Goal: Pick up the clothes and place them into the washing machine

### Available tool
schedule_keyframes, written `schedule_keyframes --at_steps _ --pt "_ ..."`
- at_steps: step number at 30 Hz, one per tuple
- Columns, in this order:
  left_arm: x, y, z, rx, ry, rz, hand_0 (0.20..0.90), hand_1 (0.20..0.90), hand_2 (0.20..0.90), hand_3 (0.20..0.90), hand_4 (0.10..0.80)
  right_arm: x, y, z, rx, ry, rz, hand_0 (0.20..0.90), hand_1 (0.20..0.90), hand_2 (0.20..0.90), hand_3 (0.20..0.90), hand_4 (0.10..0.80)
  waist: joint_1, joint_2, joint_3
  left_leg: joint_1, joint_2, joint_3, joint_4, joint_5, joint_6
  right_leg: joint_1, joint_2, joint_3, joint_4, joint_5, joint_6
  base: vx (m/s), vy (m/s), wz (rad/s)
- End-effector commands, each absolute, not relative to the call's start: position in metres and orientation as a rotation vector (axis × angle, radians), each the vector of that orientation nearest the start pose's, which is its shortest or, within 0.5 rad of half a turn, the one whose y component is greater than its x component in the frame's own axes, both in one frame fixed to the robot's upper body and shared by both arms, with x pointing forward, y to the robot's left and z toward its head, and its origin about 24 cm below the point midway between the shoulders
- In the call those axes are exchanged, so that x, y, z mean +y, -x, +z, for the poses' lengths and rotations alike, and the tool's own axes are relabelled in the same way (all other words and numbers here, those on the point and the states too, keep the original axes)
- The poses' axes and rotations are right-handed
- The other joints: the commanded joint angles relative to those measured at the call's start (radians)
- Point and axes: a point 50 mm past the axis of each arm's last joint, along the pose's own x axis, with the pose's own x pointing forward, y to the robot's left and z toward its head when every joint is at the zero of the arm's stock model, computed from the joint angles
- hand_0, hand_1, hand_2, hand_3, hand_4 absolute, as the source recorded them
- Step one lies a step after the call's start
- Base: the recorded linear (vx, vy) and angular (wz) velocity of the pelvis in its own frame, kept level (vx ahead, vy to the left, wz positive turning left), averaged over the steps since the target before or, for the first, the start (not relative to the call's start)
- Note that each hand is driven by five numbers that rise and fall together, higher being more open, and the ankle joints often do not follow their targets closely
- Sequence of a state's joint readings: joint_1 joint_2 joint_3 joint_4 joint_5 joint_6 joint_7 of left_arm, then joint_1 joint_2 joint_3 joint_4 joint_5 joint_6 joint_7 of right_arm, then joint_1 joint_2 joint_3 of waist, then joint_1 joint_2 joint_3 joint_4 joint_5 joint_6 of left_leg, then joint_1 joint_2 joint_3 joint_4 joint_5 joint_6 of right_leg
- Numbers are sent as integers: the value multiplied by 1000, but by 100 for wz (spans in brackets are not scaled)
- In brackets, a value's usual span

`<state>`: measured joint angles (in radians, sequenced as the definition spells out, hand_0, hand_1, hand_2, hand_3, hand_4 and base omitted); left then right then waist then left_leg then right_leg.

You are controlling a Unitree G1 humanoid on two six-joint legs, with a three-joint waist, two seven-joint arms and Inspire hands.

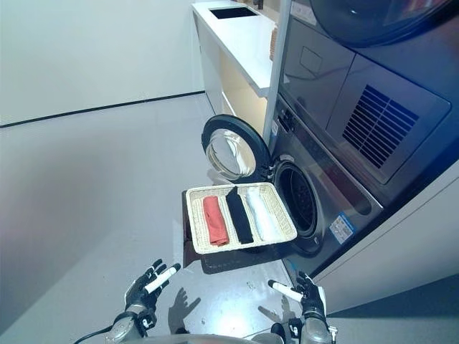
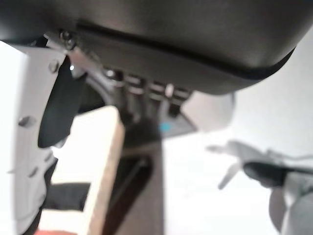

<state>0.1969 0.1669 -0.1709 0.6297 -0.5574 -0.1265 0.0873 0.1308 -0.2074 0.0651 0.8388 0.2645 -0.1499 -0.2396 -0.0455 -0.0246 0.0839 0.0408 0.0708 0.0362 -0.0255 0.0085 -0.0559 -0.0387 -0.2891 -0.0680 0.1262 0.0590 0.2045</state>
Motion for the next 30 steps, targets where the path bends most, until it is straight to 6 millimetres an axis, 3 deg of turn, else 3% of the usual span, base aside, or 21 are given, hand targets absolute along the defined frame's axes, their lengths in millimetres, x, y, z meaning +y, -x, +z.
schedule_keyframes --at_steps 1,3,4,6,8,10,11,14,17,19,21,22,24,26,30 --pt "198 -174 -82 488 255 219 900 900 900 900 800 -239 -169 -101 604 54 -418 900 900 900 900 800 -14 19 36 54 -108 -3 83 -111 122 -100 7 44 366 169 -44 30 138 -11" --pt "199 -175 -82 487 258 221 900 900 900 900 800 -239 -167 -103 616 54 -421 900 900 900 900 800 -20 28 52 71 -112 -5 90 -121 137 -137 7 22 423 177 -52 82 179 -6" --pt "200 -175 -81 485 266 232 900 900 900 900 800 -239 -166 -103 619 47 -432 900 900 900 900 800 -21 33 58 87 -110 0 90 -133 134 -167 -23 -25 408 172 -45 154 100 9" --pt "201 -174 -83 491 270 239 900 900 900 900 800 -240 -166 -102 614 31 -438 900 900 900 900 800 -41 30 56 104 -108 -16 86 -148 118 -173 -11 -40 318 132 -44 203 -18 6" --pt "200 -175 -83 486 273 237 900 900 900 900 800 -240 -165 -104 619 20 -451 900 900 900 900 800 -53 8 52 132 -119 -27 74 -170 97 -198 -31 -56 128 138 -23 280 -132 -6" --pt "202 -174 -82 480 273 245 900 900 900 900 800 -241 -164 -106 630 20 -460 900 900 900 900 800 -69 7 57 167 -103 -45 56 -192 77 -183 -15 -58 -22 170 1 343 -122 -1" --pt "203 -171 -83 483 277 260 900 900 900 900 800 -239 -162 -108 645 13 -465 900 900 900 900 800 -85 1 55 208 -93 -66 24 -198 62 -209 8 -21 -127 218 23 363 -85 58" --pt "204 -167 -85 495 283 272 900 900 900 900 800 -238 -160 -110 657 11 -467 900 900 900 900 800 -95 2 54 252 -75 -85 -5 -202 53 -228 35 5 -171 250 31 232 -49 44" --pt "204 -157 -93 535 295 289 900 900 900 900 800 -237 -154 -114 679 15 -462 900 900 900 900 800 -113 2 46 317 -45 -116 -44 -208 40 -255 71 -11 -179 276 36 288 -104 -14" --pt "202 -153 -96 553 305 298 900 900 900 900 800 -237 -150 -115 690 19 -457 900 900 900 900 800 -119 -1 43 348 -27 -136 -48 -204 34 -269 89 -14 -121 275 27 251 -143 -20" --pt "201 -152 -100 577 289 298 900 900 900 900 800 -236 -145 -119 712 22 -456 900 900 900 900 800 -115 8 34 348 6 -147 -30 -194 22 -283 109 -65 -50 194 -5 196 -193 30" --pt "201 -151 -100 578 304 304 900 900 900 900 800 -236 -145 -119 715 23 -453 900 900 900 900 800 -131 9 33 349 18 -138 -23 -193 22 -290 124 -41 -55 214 -5 180 -228 52" --pt "199 -154 -101 577 334 317 900 900 900 900 800 -238 -148 -119 711 35 -448 900 900 900 900 800 -126 26 19 317 53 -141 4 -133 -8 -267 171 -28 -43 165 -30 186 -197 88" --pt "193 -159 -97 549 358 303 900 900 900 900 800 -240 -152 -116 691 30 -455 900 900 900 900 800 -129 46 13 276 88 -147 52 -48 -34 -267 186 -50 -28 142 -44 144 -164 76" --pt "190 -167 -94 535 346 275 900 900 900 900 800 -244 -157 -114 680 51 -464 900 900 900 900 800 -122 62 24 224 132 -159 162 68 -54 -246 222 -64 0 77 -84 154 -198 32"
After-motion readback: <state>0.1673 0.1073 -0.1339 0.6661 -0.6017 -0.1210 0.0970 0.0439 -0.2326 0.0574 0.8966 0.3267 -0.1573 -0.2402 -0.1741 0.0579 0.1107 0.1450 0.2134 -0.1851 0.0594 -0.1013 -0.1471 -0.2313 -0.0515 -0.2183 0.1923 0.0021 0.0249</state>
